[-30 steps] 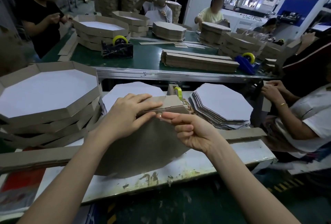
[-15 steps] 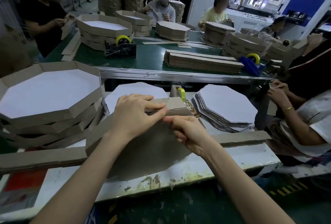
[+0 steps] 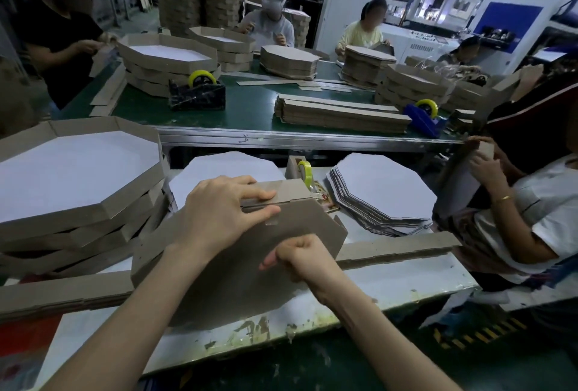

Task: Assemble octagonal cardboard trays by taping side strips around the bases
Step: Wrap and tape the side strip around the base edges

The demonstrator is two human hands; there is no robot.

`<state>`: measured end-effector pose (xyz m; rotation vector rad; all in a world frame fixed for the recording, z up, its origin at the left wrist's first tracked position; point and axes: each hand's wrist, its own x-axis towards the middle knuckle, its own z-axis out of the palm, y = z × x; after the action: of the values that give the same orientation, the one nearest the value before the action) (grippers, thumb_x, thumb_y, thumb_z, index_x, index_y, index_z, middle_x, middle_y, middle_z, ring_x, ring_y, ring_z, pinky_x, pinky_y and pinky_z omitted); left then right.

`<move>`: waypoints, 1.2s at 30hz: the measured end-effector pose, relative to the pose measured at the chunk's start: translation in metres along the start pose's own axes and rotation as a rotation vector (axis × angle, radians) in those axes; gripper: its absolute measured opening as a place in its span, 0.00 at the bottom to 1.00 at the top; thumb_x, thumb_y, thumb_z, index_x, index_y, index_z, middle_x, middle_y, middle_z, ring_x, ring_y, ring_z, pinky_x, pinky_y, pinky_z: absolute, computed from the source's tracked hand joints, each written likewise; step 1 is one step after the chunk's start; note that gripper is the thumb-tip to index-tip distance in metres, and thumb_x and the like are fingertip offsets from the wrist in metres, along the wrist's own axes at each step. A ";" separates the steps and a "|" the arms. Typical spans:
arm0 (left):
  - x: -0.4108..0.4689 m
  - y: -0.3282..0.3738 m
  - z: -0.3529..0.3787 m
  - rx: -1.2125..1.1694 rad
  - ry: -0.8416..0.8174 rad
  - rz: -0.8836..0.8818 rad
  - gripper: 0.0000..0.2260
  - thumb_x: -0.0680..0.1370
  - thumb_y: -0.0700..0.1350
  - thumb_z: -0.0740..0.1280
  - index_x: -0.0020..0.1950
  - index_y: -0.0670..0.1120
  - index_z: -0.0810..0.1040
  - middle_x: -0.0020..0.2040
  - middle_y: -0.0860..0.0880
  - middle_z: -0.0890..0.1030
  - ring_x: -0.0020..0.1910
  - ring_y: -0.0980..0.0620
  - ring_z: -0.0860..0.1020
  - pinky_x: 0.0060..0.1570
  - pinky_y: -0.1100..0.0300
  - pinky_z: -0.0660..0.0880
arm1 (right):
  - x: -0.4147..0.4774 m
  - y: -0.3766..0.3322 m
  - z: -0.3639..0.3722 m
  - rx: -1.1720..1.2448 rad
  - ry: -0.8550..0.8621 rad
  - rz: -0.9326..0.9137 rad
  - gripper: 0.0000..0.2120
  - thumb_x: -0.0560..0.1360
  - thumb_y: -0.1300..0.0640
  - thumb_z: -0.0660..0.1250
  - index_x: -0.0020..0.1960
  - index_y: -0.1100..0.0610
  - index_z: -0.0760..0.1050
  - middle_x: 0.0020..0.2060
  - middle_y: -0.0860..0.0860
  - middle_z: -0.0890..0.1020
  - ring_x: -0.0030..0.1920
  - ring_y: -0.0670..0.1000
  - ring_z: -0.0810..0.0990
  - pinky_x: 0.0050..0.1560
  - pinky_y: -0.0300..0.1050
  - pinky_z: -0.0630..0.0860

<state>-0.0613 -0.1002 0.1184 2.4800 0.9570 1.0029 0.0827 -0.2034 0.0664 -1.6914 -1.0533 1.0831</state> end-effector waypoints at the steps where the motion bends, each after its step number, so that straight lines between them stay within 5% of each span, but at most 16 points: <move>1: 0.000 0.001 0.000 0.007 -0.004 0.026 0.17 0.69 0.64 0.68 0.50 0.57 0.86 0.51 0.54 0.84 0.50 0.47 0.81 0.48 0.51 0.75 | 0.001 -0.004 -0.004 0.027 0.044 -0.033 0.17 0.72 0.62 0.62 0.31 0.51 0.84 0.32 0.49 0.85 0.26 0.37 0.73 0.26 0.29 0.64; 7: 0.000 -0.003 -0.001 0.119 -0.140 0.104 0.12 0.72 0.59 0.71 0.53 0.57 0.79 0.51 0.58 0.80 0.51 0.50 0.77 0.52 0.54 0.68 | 0.004 -0.048 -0.031 -0.003 0.234 -0.397 0.16 0.67 0.60 0.59 0.27 0.48 0.81 0.33 0.61 0.83 0.25 0.45 0.68 0.28 0.39 0.63; 10: 0.005 0.011 0.005 0.190 -0.132 0.124 0.15 0.70 0.62 0.69 0.49 0.56 0.72 0.45 0.56 0.80 0.47 0.48 0.77 0.45 0.55 0.65 | 0.005 -0.061 -0.041 -0.040 0.252 -0.468 0.18 0.68 0.62 0.58 0.28 0.46 0.80 0.36 0.67 0.82 0.26 0.47 0.69 0.31 0.42 0.65; 12: 0.009 0.017 0.010 0.249 -0.133 0.103 0.20 0.70 0.66 0.68 0.52 0.55 0.71 0.44 0.54 0.80 0.46 0.48 0.78 0.41 0.56 0.66 | 0.006 -0.064 -0.043 -0.034 0.245 -0.461 0.18 0.67 0.61 0.57 0.28 0.47 0.81 0.35 0.70 0.80 0.25 0.48 0.69 0.31 0.41 0.66; 15: 0.008 0.009 0.001 0.271 -0.203 0.124 0.29 0.70 0.71 0.62 0.66 0.58 0.74 0.53 0.55 0.82 0.51 0.49 0.79 0.47 0.54 0.74 | 0.008 -0.063 -0.050 0.017 0.264 -0.466 0.17 0.68 0.62 0.57 0.31 0.51 0.82 0.25 0.60 0.76 0.23 0.46 0.68 0.29 0.37 0.66; 21: -0.027 -0.048 -0.055 0.149 -0.139 0.238 0.31 0.68 0.75 0.56 0.63 0.60 0.76 0.55 0.59 0.81 0.50 0.57 0.80 0.43 0.52 0.80 | 0.028 -0.065 -0.074 0.067 0.273 -0.378 0.23 0.74 0.70 0.55 0.32 0.53 0.83 0.25 0.53 0.73 0.23 0.45 0.67 0.25 0.35 0.63; 27: -0.053 -0.126 -0.101 0.167 -0.348 -0.042 0.25 0.69 0.67 0.72 0.65 0.67 0.74 0.63 0.68 0.75 0.62 0.67 0.73 0.60 0.57 0.75 | 0.075 -0.058 -0.068 0.040 0.261 -0.266 0.21 0.76 0.70 0.56 0.34 0.59 0.83 0.30 0.59 0.79 0.23 0.45 0.68 0.25 0.35 0.64; 33: -0.076 -0.169 -0.115 0.254 -0.389 -0.179 0.27 0.69 0.68 0.71 0.67 0.67 0.72 0.64 0.69 0.73 0.63 0.67 0.72 0.60 0.61 0.74 | 0.123 -0.026 -0.047 -0.056 0.166 -0.162 0.20 0.78 0.68 0.56 0.36 0.58 0.82 0.28 0.52 0.81 0.24 0.45 0.71 0.24 0.35 0.67; 36: -0.079 -0.174 -0.115 0.273 -0.375 -0.208 0.28 0.69 0.69 0.70 0.68 0.66 0.71 0.65 0.70 0.72 0.63 0.68 0.72 0.59 0.62 0.74 | 0.141 0.001 -0.038 -0.296 0.084 -0.127 0.17 0.77 0.68 0.57 0.40 0.58 0.82 0.36 0.51 0.84 0.29 0.44 0.75 0.25 0.34 0.69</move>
<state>-0.2664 -0.0234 0.0746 2.5809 1.2537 0.3421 0.1572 -0.0793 0.0436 -1.8547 -1.2965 0.7979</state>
